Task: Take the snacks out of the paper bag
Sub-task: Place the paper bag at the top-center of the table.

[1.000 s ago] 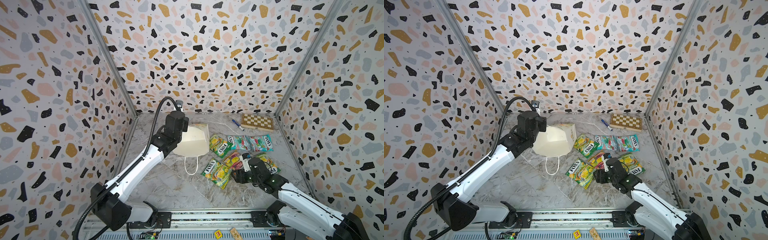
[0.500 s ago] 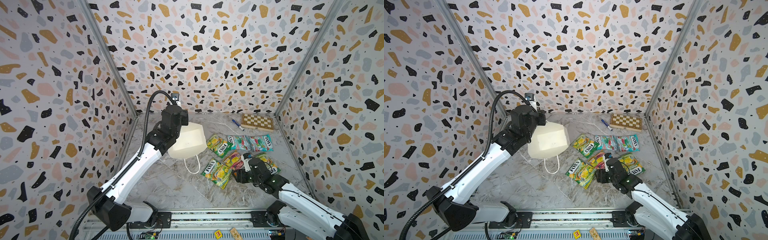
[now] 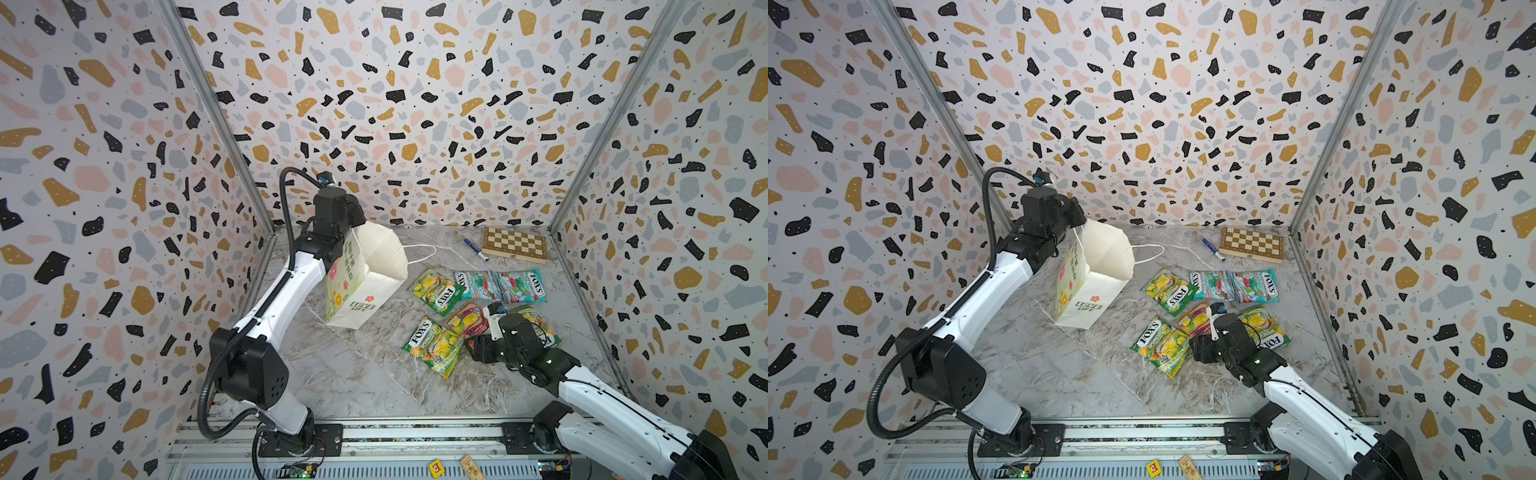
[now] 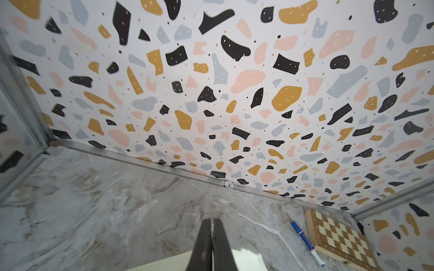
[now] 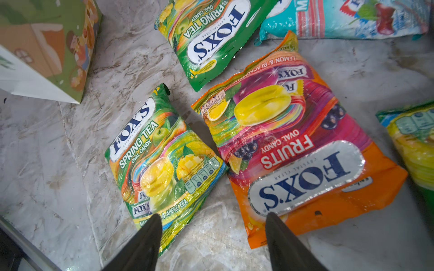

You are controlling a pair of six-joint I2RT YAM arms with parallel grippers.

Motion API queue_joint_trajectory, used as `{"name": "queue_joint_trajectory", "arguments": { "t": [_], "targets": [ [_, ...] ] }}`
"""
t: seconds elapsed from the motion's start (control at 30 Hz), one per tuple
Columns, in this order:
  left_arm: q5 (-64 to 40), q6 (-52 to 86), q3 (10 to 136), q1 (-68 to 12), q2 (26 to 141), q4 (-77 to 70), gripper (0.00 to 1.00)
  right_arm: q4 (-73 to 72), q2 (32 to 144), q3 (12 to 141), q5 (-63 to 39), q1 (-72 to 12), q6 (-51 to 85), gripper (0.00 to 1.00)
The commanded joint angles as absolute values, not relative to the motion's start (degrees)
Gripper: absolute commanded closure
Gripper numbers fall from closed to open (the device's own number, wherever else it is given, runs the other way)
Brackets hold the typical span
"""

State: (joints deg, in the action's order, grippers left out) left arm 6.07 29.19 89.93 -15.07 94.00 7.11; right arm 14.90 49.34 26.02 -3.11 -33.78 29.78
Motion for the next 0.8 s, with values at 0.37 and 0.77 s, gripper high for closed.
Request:
{"name": "queue_joint_trajectory", "arguments": {
  "t": [0.37,0.77],
  "targets": [
    [-20.2,42.6,95.6,-15.1,98.6,-2.1,1.0,14.7,47.8,28.5,-2.0,-33.3,29.8,0.28],
    [-22.8,47.9,97.9,-19.0,99.4,-5.2,1.0,13.5,48.5,28.1,-2.6,-33.2,30.2,0.28]
  ]
}}
